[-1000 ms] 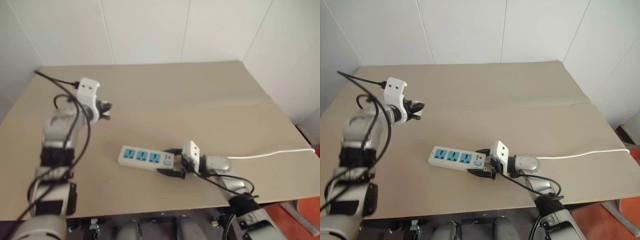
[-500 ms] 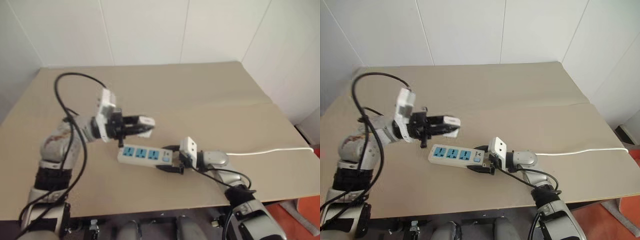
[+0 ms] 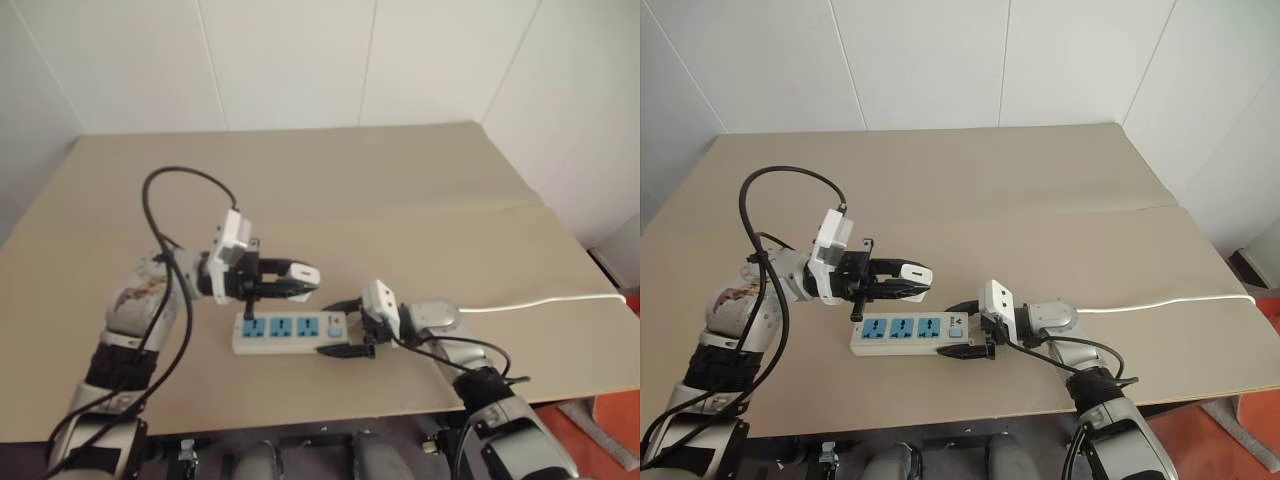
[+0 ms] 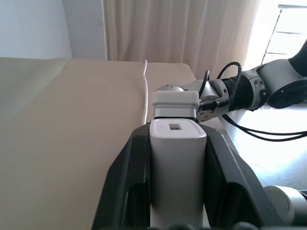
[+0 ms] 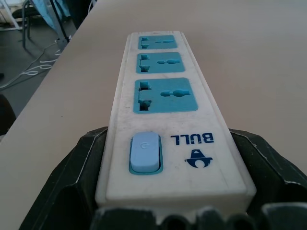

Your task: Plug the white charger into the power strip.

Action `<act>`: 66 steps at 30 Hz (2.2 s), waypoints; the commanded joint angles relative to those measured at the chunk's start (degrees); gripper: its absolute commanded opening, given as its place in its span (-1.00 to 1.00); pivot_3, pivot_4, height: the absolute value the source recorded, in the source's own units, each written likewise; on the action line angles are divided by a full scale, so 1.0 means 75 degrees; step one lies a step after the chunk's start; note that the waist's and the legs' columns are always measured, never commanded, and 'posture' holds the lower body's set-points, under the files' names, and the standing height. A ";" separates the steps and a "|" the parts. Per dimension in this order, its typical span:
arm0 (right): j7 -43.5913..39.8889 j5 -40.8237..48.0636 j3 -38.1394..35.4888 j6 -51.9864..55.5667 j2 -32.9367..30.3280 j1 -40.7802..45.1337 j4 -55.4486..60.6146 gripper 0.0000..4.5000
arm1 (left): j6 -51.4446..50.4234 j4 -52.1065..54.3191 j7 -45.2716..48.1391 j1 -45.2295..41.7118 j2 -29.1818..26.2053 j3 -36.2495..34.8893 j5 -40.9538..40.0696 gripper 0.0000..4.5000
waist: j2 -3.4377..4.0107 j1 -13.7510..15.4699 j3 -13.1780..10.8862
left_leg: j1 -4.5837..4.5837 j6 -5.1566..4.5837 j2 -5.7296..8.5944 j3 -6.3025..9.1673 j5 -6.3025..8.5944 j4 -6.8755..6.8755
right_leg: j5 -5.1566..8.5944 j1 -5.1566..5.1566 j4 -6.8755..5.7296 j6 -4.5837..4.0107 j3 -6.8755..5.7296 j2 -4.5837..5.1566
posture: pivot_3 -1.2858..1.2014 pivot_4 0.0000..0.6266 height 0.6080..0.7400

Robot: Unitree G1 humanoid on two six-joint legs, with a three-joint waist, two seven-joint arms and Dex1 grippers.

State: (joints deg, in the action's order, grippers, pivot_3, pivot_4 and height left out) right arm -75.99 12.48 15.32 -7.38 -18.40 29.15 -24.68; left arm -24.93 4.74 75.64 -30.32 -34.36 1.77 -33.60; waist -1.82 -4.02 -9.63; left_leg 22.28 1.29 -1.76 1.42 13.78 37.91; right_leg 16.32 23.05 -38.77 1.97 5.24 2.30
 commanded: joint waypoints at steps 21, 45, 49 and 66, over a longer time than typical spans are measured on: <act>0.0000 -0.0193 0.0204 0.0059 -0.0079 -0.0403 0.0353 0.54 | 0.1206 0.0234 -0.0019 0.1259 0.0729 0.0704 0.0517 -0.55 | 0.0000 0.0013 0.0000 | -0.0008 -0.0002 -0.0002 0.0000 0.0001 0.0000 | 0.0000 -0.0009 0.0008 0.0000 0.0004 -0.0001 | 0.03 -0.52 1.00; 0.0085 -0.0179 0.0177 0.0188 -0.0159 -0.0411 0.0466 0.54 | 0.2089 -0.0686 -0.0155 0.1282 0.1119 0.1003 0.1159 -0.55 | 0.0000 0.0020 0.0000 | -0.0029 -0.0002 -0.0002 0.0000 0.0001 0.0000 | 0.0000 -0.0045 0.0025 0.0000 -0.0002 -0.0001 | 0.03 -0.52 1.00; 0.0096 -0.0186 0.0181 0.0196 -0.0164 -0.0394 0.0446 0.54 | 0.2141 -0.0714 -0.0171 0.1322 0.1172 0.1024 0.1185 -0.55 | 0.0001 0.0021 0.0000 | -0.0047 -0.0003 -0.0002 0.0000 0.0002 0.0000 | 0.0001 -0.0079 0.0046 0.0000 -0.0014 -0.0001 | 0.03 -0.52 1.00; 0.0131 -0.0194 0.0151 0.0217 -0.0234 -0.0371 0.0451 0.54 | 0.2169 -0.0875 -0.0109 0.1360 0.1147 0.1088 0.1337 -0.55 | 0.0001 0.0030 0.0001 | -0.0050 -0.0003 -0.0002 0.0002 0.0002 0.0000 | 0.0001 -0.0102 0.0072 0.0000 -0.0030 0.0000 | 0.03 -0.52 1.00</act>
State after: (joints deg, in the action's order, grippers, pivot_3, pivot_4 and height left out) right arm -74.79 12.05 15.48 -6.88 -19.67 26.89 -21.71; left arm -8.58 -1.49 74.21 -20.27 -24.93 9.72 -23.74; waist -1.81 -3.79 -9.62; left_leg 21.91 1.26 -1.78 1.44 13.80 37.90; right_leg 16.32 22.29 -38.23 1.97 5.02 2.30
